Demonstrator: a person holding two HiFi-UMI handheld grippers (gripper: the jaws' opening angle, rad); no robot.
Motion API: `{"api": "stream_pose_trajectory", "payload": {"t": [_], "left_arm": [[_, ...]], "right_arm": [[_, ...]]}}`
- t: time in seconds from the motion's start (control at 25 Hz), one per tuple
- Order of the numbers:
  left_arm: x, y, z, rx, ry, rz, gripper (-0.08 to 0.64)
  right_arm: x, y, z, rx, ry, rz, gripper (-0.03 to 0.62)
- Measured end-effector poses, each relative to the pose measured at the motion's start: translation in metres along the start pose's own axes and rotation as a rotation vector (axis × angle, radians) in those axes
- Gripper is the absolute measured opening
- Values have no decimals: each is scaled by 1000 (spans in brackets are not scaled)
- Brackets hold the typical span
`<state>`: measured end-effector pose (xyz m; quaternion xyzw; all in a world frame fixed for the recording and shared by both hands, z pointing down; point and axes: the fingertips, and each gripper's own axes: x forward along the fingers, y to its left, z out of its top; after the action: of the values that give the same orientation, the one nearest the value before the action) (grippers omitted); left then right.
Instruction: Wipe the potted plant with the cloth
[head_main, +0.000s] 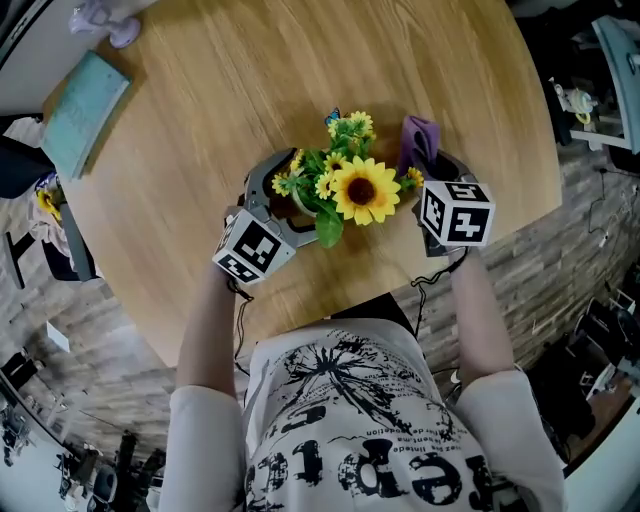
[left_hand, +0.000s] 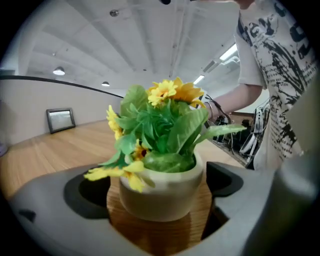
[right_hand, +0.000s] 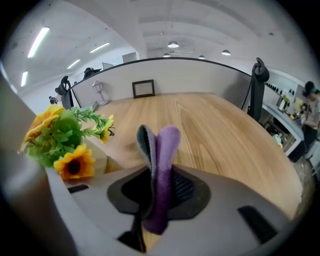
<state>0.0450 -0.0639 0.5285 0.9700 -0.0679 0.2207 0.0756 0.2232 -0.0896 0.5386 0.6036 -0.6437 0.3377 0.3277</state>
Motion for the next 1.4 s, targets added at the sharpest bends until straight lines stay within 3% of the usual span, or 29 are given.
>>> {"api": "stream_pose_trajectory", "payload": {"t": [0.28,0.48,0.52,0.8,0.92,1.2,1.4], "left_arm": [[10,5,-1,21,31,17,589],[16,4,-8,48,112,54,562],[15,3,-8,47,108,61,527],[12,3,-7,43,91,84,525],[9,1,-1,5,56,104,525],[-15,11,43,-38,-42,177,525],[-32,21,79,-81,-67,244,525]], "right_arm": [[1,0,-1,14,-9,24,83],[-2,1,-3,10,-16,24,83],[-3,2,-5,12,-17,26,83],[-3,1,-9,58,-10,61,83],[-8,0,-12,40,-6,64,81],[-27,-2,5,21,-72,101,80],[-39,25,32,-36,-136,215,80]]}}
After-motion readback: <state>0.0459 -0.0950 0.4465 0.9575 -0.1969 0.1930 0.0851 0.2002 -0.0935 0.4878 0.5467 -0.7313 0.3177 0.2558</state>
